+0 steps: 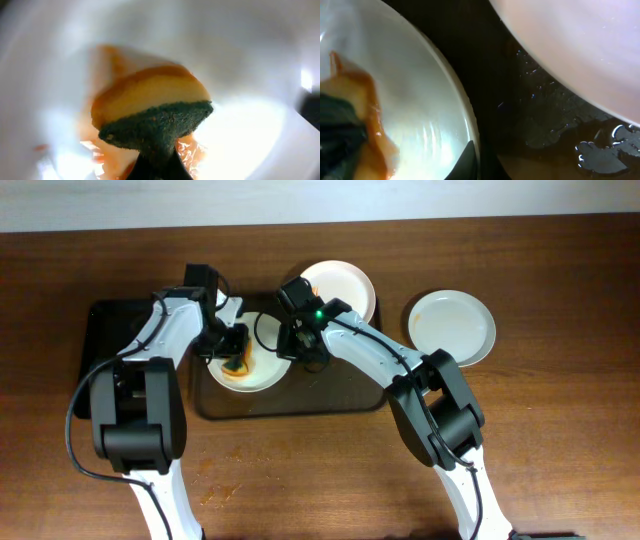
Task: Clean dirty plates on tray and stack at the side
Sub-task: 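Scrub the sauce off the plate with the sponge, right gripper holding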
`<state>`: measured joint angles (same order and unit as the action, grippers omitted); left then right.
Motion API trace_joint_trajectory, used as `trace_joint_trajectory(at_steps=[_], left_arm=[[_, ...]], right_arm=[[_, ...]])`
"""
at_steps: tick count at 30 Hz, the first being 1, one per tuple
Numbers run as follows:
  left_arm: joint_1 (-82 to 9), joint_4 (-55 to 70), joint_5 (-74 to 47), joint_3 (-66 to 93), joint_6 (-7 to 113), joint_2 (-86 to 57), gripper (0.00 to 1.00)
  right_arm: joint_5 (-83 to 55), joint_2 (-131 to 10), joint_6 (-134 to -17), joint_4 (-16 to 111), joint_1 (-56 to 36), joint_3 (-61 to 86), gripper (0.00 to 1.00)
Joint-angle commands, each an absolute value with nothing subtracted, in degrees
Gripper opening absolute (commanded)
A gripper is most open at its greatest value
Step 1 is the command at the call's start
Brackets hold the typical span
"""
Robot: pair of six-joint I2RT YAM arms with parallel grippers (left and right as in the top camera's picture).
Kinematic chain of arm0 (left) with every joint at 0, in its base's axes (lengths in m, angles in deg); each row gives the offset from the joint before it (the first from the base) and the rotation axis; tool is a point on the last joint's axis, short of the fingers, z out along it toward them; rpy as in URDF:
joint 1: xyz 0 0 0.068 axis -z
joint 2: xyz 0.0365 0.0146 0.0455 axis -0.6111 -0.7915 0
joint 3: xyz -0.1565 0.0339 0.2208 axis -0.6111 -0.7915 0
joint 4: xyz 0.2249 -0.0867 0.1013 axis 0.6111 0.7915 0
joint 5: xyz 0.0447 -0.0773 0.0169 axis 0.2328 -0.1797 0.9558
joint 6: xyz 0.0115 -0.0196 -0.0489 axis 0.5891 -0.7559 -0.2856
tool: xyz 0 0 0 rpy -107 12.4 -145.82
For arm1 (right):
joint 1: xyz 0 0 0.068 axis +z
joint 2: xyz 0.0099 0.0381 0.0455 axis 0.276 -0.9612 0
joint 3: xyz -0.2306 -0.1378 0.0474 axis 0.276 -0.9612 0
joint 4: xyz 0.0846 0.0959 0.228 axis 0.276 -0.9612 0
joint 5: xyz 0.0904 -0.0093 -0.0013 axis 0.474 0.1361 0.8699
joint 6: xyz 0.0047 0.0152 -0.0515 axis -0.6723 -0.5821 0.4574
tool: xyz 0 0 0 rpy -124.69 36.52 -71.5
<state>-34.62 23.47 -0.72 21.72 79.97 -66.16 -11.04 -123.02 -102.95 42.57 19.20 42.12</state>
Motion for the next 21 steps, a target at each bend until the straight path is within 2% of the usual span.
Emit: trace_joint_trajectory(at_steps=[1,4,8,12,18,21], left_arm=[[-33.33,22.51,-10.16,21.92,87.99,-69.63,0.01],[-33.38,17.63,-7.75,21.96,87.16,-69.63,0.01],[-33.38,12.32,2.43,21.96,78.46,-69.63,0.01],[-33.38,15.43,11.72,21.96,71.97,-69.63,0.01],[-33.33,29.42,11.13,21.96,72.04,-69.63,0.01],[-33.38,32.52,0.77,21.96,78.49,-69.63,0.01]], right_arm=[[-8.81,-124.07,-101.97,42.81,19.6,42.93,0.04],[-8.83,-124.07,-101.97,42.75,19.6,42.93,0.04],[-8.83,-124.07,-101.97,42.6,19.6,42.9,0.04],[-8.83,-124.07,-101.79,42.62,19.6,42.9,0.04],[-8.81,-124.07,-101.79,42.62,19.6,42.9,0.04],[-8.77,-124.07,-101.77,42.62,19.6,42.9,0.04]])
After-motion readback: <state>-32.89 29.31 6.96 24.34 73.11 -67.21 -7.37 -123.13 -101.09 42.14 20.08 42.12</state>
